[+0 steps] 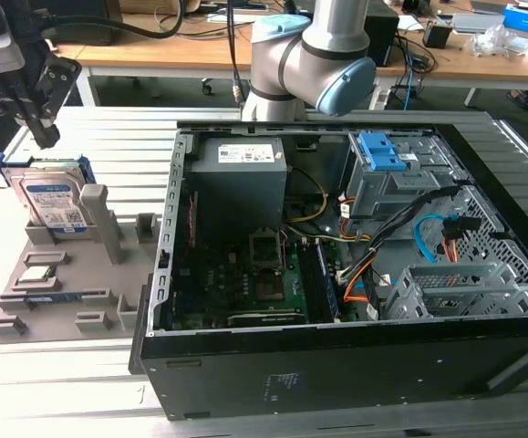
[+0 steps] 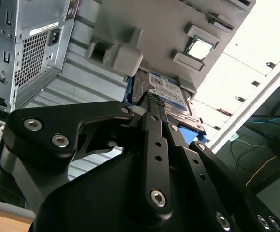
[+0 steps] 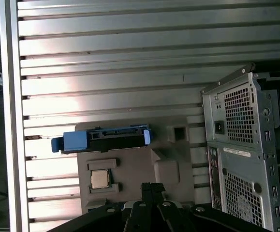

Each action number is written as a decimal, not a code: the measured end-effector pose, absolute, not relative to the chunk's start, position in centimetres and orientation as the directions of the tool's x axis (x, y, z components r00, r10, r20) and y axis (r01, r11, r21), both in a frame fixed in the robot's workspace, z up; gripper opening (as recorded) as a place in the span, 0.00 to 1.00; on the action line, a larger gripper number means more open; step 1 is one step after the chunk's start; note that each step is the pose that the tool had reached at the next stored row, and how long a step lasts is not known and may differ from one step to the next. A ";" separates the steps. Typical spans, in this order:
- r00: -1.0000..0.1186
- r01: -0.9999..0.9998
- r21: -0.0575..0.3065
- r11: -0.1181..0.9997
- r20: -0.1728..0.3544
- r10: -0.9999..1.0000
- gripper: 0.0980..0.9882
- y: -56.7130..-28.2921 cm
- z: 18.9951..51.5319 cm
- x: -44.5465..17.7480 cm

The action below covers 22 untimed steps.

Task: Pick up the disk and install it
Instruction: 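Reach for the disk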

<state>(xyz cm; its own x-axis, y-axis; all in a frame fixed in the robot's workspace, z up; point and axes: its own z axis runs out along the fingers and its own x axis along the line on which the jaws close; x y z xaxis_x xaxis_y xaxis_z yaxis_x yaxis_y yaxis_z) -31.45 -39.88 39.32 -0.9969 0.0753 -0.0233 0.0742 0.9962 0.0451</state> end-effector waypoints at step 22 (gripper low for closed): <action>-0.997 0.074 0.045 0.996 -0.023 0.075 0.01 -39.9 39.3 -34.2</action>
<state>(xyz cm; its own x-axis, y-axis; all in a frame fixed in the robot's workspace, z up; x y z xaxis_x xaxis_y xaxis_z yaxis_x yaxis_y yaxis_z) -34.25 -39.88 39.33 -0.9969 0.0753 -0.0233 0.0742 0.9962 0.0451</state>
